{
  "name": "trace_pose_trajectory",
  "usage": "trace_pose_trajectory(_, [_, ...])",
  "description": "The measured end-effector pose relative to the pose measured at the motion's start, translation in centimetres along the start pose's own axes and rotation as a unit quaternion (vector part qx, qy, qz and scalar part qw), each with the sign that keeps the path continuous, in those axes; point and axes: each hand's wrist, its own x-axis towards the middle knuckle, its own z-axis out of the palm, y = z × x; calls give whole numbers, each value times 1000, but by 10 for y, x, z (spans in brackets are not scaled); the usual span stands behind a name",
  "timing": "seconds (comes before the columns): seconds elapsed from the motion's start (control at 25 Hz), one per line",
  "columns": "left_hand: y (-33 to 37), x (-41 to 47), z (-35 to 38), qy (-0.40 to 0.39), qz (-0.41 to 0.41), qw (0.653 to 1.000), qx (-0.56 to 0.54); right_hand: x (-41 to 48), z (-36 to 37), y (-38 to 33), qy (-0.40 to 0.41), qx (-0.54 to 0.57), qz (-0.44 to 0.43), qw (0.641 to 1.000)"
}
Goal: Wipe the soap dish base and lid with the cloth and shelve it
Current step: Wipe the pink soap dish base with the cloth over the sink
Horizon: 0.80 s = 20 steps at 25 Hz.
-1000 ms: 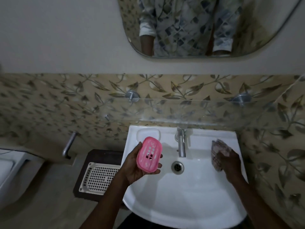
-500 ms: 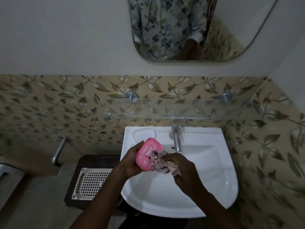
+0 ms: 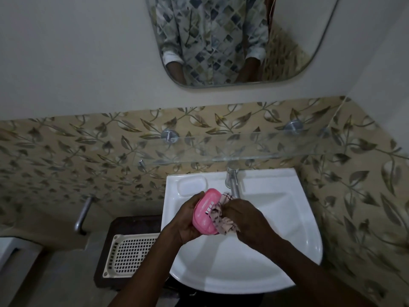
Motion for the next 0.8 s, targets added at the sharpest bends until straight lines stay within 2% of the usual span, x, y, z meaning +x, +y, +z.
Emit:
trace_pose_trajectory(0.08, [0,3,2,10,10,1000,2,-11,3,-2,-32,7,-45,998])
trace_pose_trajectory(0.2, [-4,14,7,7,19,1000,1,-20,3,-3,-14,39,-9,999])
trace_pose_trajectory(0.32, [-11,17,14,33,55,998,8,-23,4,-6,-35,54,-20,998])
trace_pose_trajectory(0.48, [-18,30,20,85,124,988,-16,-7,6,6,-18,158,151,976])
trace_pose_trajectory(0.56, [-14,33,23,92,135,986,-32,-4,12,11,-30,149,129,980])
trace_pose_trajectory(0.68, [-5,36,21,113,139,984,2,-4,10,13,-59,134,122,982])
trace_pose_trajectory(0.8, [-4,40,24,130,132,982,-21,2,10,22,-46,99,75,991])
